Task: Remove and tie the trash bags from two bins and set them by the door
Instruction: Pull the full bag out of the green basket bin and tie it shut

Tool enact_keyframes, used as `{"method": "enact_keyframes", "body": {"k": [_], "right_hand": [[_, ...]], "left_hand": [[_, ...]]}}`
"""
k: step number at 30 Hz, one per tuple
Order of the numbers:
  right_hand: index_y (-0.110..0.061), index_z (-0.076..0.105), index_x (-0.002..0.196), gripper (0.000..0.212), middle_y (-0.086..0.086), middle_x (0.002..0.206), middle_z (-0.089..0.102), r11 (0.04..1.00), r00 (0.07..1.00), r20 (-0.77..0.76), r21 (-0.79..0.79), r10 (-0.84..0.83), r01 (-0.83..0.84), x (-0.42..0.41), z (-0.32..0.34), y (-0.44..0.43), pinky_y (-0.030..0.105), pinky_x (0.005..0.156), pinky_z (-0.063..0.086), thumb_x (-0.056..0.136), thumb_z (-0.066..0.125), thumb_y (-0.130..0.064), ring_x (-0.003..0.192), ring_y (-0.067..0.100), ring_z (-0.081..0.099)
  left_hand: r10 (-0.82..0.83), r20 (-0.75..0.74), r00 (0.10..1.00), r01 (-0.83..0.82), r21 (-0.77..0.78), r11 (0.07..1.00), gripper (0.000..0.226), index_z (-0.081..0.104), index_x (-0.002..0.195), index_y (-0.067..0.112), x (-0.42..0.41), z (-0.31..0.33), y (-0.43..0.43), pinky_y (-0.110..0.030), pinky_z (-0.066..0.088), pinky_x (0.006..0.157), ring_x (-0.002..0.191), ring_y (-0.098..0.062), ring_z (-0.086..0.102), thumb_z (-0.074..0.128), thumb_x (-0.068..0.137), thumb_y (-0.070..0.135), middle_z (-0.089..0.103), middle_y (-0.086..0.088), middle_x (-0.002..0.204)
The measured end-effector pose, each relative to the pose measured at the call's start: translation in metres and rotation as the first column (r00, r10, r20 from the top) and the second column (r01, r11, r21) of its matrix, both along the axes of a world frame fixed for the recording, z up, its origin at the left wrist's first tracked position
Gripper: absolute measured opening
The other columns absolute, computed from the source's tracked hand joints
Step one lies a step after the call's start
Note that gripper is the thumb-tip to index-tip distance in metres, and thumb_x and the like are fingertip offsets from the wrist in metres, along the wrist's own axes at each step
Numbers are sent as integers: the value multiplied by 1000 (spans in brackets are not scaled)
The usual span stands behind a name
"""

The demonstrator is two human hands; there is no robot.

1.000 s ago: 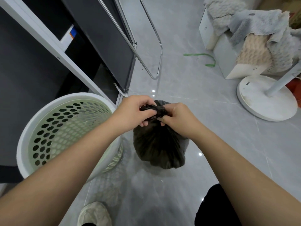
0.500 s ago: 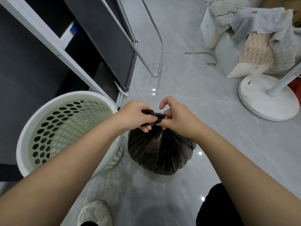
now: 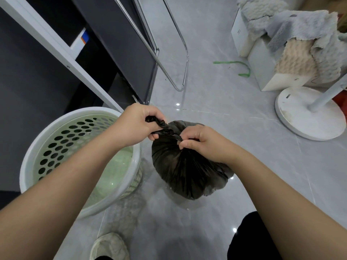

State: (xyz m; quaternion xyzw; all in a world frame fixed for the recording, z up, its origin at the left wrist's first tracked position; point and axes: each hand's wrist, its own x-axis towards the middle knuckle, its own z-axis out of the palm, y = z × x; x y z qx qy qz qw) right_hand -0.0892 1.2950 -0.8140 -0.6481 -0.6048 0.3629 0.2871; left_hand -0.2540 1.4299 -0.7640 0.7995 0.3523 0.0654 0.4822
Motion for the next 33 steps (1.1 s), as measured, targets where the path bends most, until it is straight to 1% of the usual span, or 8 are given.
{"method": "enact_keyframes", "body": {"k": [9, 15, 19, 23, 26, 28, 30, 33], "right_hand": [[-24, 70, 78, 9, -10, 131, 55, 911, 817, 577, 345, -16, -226, -22, 17, -11, 34, 81, 32, 85, 66, -29, 110, 20, 41], [-27, 69, 77, 21, -10, 100, 65, 924, 735, 677, 293, -21, -244, -30, 10, -8, 31, 75, 26, 86, 52, -36, 95, 21, 54], [-27, 68, 78, 13, -6, 81, 59, 952, 714, 699, 241, -34, -191, -35, 6, -5, 33, 68, 32, 85, 58, -31, 78, 20, 54], [-15, 67, 76, 21, 1, 75, 60, 986, 834, 529, 129, -155, 101, -31, 7, -4, 32, 61, 41, 89, 56, -26, 70, 24, 57], [-6, 64, 67, 27, 0, 60, 54, 896, 883, 196, -38, -427, 442, -23, 8, -3, 27, 59, 43, 87, 62, -23, 58, 14, 51], [1, 69, 75, 21, 6, 63, 55, 753, 746, -151, -277, -648, 598, -19, 8, -2, 21, 52, 44, 85, 66, -17, 52, 11, 52], [3, 70, 91, 14, 11, 74, 60, 620, 467, -408, -513, -785, 594, -18, 8, 1, 18, 49, 51, 86, 65, -9, 49, 12, 57], [1, 67, 96, 11, 14, 90, 63, 554, 178, -550, -656, -816, 513, -19, 7, 5, 20, 55, 58, 90, 60, -4, 56, 13, 67]], "left_hand": [[5, 12, 1000, -2, -242, 970, 20, 68, 86, 9, 9, -22, 5, -15, 47, 48, 47, -3, 57, 59, 86, -9, 62, -2, 65], [27, -13, 1000, -30, -352, 936, 12, 69, 95, 6, 18, -38, -1, -15, 49, 52, 51, -5, 59, 66, 85, 2, 63, -8, 74], [42, -7, 999, -42, -314, 948, 10, 69, 96, 10, 22, -37, -8, -20, 53, 66, 75, -10, 63, 65, 87, 11, 67, -1, 84], [210, 0, 978, -210, -8, 978, 7, 66, 90, 22, 9, -43, -1, -29, 52, 80, 86, -14, 63, 62, 87, 17, 64, 8, 84], [189, 10, 982, -189, 85, 978, 11, 64, 88, 26, -4, -47, -8, -23, 48, 78, 83, -11, 62, 62, 86, 15, 63, 11, 85], [149, 11, 989, -150, 80, 985, 17, 63, 82, 31, -9, -49, -18, -18, 47, 72, 77, -8, 62, 63, 85, 14, 65, 10, 82], [107, 13, 994, -107, 39, 993, 19, 64, 79, 31, -11, -51, -28, -19, 50, 67, 71, -8, 63, 63, 84, 12, 68, 6, 80], [60, -13, 998, -61, -110, 992, 14, 65, 81, 23, -10, -56, -40, -23, 50, 60, 63, -8, 65, 59, 86, 11, 71, 2, 76]]}}
